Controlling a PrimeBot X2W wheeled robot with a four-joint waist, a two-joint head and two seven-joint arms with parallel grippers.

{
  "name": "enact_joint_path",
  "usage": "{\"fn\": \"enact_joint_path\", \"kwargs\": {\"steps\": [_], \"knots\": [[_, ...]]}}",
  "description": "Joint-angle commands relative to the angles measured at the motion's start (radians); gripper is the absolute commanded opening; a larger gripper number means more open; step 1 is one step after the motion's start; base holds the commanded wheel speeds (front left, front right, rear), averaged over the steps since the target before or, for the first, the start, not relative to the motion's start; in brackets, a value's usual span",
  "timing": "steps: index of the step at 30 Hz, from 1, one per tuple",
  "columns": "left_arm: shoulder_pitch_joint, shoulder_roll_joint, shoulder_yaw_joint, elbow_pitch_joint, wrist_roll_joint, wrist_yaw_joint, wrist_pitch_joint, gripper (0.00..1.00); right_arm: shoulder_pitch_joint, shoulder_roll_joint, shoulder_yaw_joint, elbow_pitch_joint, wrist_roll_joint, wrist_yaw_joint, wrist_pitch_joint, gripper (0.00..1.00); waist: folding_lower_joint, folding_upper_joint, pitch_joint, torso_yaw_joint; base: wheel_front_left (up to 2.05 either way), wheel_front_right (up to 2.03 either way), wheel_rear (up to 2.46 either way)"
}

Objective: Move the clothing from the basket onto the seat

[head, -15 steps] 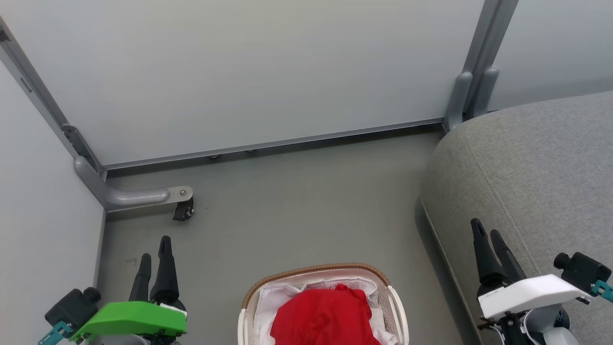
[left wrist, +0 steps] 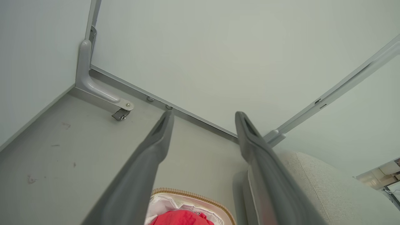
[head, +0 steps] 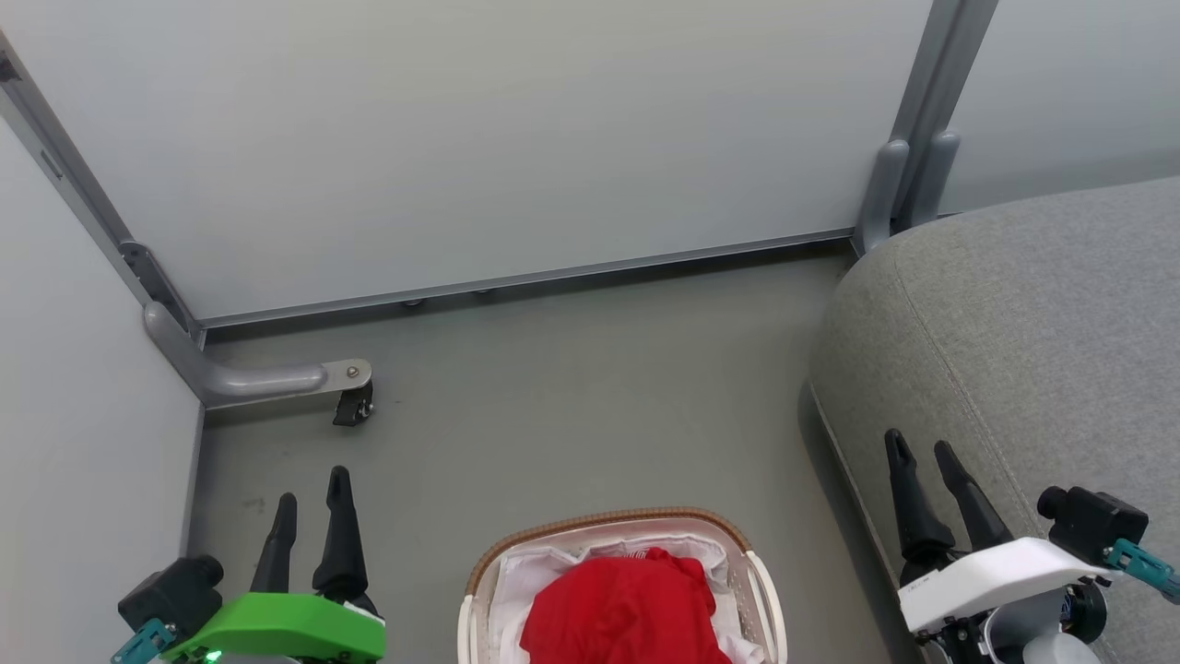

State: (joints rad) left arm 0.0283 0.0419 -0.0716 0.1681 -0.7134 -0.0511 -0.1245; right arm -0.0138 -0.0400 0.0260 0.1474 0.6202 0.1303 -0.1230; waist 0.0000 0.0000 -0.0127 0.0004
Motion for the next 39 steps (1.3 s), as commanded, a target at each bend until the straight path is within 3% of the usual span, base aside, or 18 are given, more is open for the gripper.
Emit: {"fn": "enact_joint_path", "kwargs": {"steps": [1,39], "knots": [[0.003,0.007,-0.005,-0.007,0.035,0.009,-0.01,1.0,0.002,-0.007,0.004,-0.014,-0.033,0.0,-0.011,1.0,0.0,0.0,0.0,0.0,0.0,0.0,0.0],[0.054,0.01,-0.043,0.052,0.353,0.028,-0.099,1.0,0.031,-0.011,0.04,-0.016,-0.417,0.0,-0.101,1.0,0.0,0.0,-0.01,0.002,0.0,0.0,0.0]]}}
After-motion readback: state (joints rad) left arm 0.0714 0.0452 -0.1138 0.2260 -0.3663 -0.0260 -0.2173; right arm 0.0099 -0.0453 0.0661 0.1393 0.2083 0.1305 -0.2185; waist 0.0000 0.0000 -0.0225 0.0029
